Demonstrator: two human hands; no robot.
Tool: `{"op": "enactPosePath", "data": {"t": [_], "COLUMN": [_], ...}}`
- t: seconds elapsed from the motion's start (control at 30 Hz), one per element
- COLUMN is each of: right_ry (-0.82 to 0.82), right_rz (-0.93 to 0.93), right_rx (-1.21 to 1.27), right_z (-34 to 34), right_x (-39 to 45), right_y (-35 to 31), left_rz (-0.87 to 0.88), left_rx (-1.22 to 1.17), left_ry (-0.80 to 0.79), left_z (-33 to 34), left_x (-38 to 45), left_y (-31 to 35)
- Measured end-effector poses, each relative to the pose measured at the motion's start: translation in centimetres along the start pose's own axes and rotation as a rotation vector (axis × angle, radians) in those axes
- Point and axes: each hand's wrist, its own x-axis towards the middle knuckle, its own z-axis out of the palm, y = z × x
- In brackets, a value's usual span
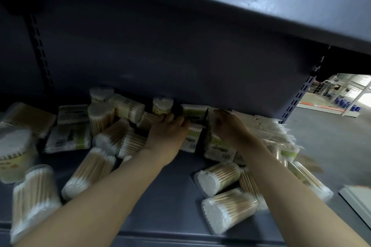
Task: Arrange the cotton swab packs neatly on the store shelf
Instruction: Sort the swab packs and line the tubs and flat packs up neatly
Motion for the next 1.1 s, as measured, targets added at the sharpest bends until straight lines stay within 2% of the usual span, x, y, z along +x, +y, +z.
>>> {"op": "enactPosePath", "data": {"t": [0.2,0.6,0.77,0.87,0.97,1.1], "right_ry": [-0.105,-0.049,-0.044,-0.055,-0.048,-0.054], "right_rz": [0.016,-0.006,0.003,0.004,0.005,0.013], "right_rx": [-0.064,-0.038,-0.029,-0.041,-0.042,-0.044], "right_z": [0.9,1.4,1.7,1.6,1.6,1.4], "right_x": [0.8,0.6,0.7,0.6,0.5,0.4], "right_y": [0.4,0.6,0.7,0.6,0.6,0.6], "left_rz": [-0.081,-0.093,-0.119,-0.122,-0.117,-0.114], "left_rx": [0.051,0.087,0.152,0.108,0.093,0.071], "left_ry": [-0.039,-0.068,0.047,0.133,0.140,0.073], "left_z": [1.6,2.6,2.5,2.9,3.5,2.8], "left_x": [1.9,4.5,4.8,5.4,5.7,5.5], "left_y": [0.3,1.5,2.1,1.7,1.8,2.0]}}
